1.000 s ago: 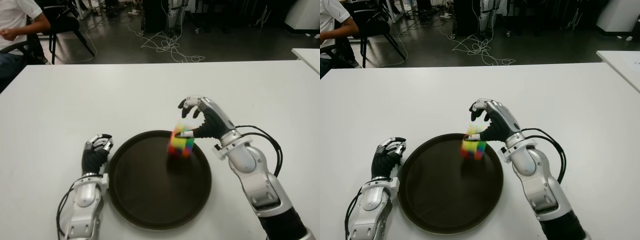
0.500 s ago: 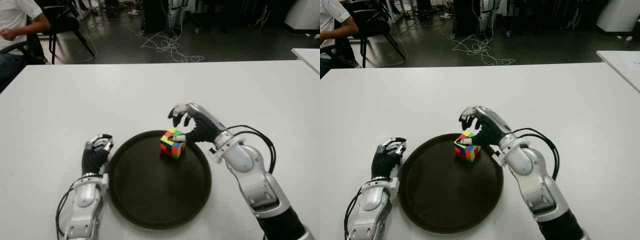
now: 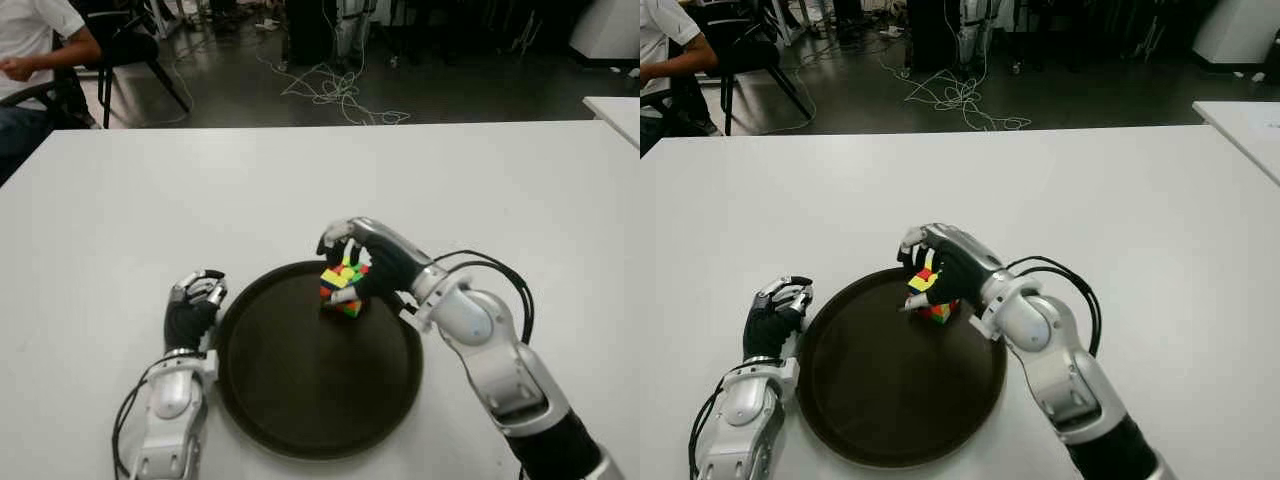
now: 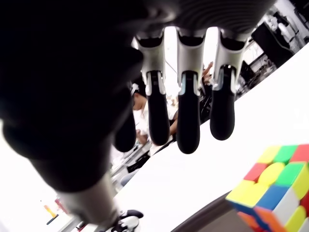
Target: Pick up the Rubik's Cube and put it in the plate
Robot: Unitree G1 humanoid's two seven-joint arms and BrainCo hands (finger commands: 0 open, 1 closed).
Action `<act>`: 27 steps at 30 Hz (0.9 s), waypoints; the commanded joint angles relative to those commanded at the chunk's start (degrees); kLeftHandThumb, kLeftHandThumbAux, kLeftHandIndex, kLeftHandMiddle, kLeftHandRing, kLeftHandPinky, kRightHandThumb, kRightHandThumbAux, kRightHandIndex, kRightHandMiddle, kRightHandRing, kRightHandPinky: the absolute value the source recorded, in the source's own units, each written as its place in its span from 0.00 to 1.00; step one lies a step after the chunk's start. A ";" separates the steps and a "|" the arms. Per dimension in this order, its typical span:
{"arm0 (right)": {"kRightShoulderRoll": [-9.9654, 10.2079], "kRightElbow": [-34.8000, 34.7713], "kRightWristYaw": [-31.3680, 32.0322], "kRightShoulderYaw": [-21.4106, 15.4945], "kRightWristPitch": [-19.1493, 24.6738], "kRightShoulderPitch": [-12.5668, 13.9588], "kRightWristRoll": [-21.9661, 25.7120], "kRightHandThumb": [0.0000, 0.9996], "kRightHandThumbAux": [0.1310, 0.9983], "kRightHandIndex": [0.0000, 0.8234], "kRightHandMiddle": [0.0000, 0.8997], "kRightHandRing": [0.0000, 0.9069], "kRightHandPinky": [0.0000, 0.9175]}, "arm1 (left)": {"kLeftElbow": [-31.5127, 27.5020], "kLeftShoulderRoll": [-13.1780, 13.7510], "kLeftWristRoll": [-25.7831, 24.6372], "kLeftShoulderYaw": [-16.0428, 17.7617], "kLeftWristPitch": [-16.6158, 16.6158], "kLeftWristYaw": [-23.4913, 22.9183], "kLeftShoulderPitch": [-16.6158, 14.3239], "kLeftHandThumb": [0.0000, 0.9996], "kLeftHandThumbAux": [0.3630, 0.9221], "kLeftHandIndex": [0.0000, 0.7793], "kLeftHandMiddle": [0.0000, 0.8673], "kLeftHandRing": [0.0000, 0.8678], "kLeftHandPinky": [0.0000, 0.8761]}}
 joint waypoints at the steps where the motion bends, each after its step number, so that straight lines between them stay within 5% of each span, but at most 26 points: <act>1: -0.06 0.03 0.06 0.12 -0.04 -0.08 -0.04 0.05 0.88 0.73 0.84 0.84 0.81 | 0.09 -0.14 0.01 0.07 -0.25 0.16 0.01 0.71 0.61 0.57 0.92 0.94 0.93; 12: 0.58 1.45 -1.52 0.76 -0.07 -0.64 -1.40 0.13 0.87 0.78 0.85 0.85 0.83 | 1.24 -1.20 -0.45 0.89 -2.03 1.22 -0.31 0.71 0.61 0.57 0.92 0.95 0.93; 27: -0.93 0.51 -4.80 -1.95 -0.42 -0.63 -5.07 0.05 0.87 0.85 0.90 0.90 0.88 | 1.52 -1.20 -1.52 1.08 -2.54 0.29 -0.31 0.71 0.62 0.57 0.91 0.94 0.92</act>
